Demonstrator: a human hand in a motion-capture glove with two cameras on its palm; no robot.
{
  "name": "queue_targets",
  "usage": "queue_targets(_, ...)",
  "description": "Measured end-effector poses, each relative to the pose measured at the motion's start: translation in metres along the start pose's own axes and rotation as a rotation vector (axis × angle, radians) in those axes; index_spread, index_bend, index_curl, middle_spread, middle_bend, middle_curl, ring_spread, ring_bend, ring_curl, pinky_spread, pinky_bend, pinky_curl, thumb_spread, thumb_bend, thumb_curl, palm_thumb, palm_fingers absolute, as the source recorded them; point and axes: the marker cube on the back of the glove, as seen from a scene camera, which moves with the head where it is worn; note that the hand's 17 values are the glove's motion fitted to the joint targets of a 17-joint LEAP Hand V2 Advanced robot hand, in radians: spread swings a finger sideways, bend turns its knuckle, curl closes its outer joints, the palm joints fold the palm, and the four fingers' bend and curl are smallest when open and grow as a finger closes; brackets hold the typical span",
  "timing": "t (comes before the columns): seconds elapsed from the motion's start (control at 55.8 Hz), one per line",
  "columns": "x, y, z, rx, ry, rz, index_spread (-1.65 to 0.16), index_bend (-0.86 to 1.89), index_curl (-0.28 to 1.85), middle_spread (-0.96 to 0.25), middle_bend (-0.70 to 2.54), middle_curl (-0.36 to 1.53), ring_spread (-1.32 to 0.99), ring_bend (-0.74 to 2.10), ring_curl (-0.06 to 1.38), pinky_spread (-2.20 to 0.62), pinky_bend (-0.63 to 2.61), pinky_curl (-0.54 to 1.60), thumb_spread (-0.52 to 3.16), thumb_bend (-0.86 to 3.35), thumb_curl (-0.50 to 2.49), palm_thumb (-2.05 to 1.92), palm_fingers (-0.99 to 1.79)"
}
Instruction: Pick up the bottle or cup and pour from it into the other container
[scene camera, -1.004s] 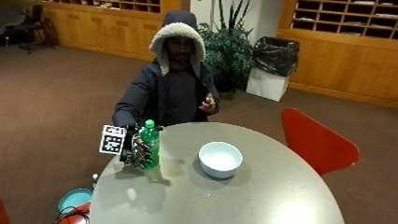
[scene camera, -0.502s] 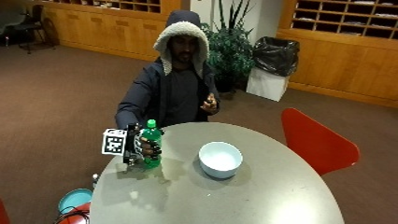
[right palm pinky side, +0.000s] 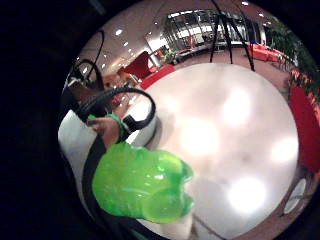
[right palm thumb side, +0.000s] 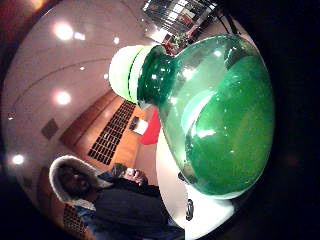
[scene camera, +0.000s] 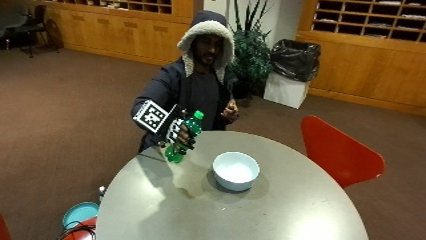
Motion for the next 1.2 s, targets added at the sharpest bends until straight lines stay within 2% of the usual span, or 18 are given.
queue_targets(0.054,-0.01,0.002,0.003,-0.116,0.071,-0.04,-0.26,0.11,0.27,-0.2,0.29,0.45,-0.13,0.66,0.39,-0.01,0.43,0.37,0.65,-0.03,0.52,0.92,1.14)
queue_targets(0.161,-0.022,-0.008,0.016,-0.098,0.167,-0.073,-0.26,0.11,0.27,-0.2,0.29,0.46,-0.13,0.66,0.4,-0.01,0.43,0.37,0.65,-0.03,0.53,0.92,1.14)
queue_targets(0.251,-0.031,-0.012,0.021,-0.164,0.291,-0.066,-0.26,0.11,0.27,-0.2,0.29,0.46,-0.13,0.66,0.4,-0.01,0.43,0.37,0.65,-0.03,0.54,0.93,1.14)
queue_targets(0.52,-0.049,-0.033,0.043,-0.29,0.728,-0.207,-0.25,0.11,0.27,-0.2,0.28,0.47,-0.13,0.66,0.4,0.0,0.43,0.37,0.65,-0.03,0.55,0.93,1.14)
queue_targets(0.699,-0.059,-0.035,0.068,-0.38,0.895,-0.293,-0.25,0.11,0.27,-0.21,0.28,0.47,-0.13,0.66,0.4,-0.01,0.43,0.37,0.65,-0.03,0.55,0.92,1.14)
queue_targets(1.202,-0.063,-0.033,0.125,-0.499,1.446,-0.564,-0.26,0.11,0.27,-0.21,0.28,0.47,-0.14,0.65,0.4,-0.02,0.42,0.37,0.64,-0.03,0.56,0.92,1.15)
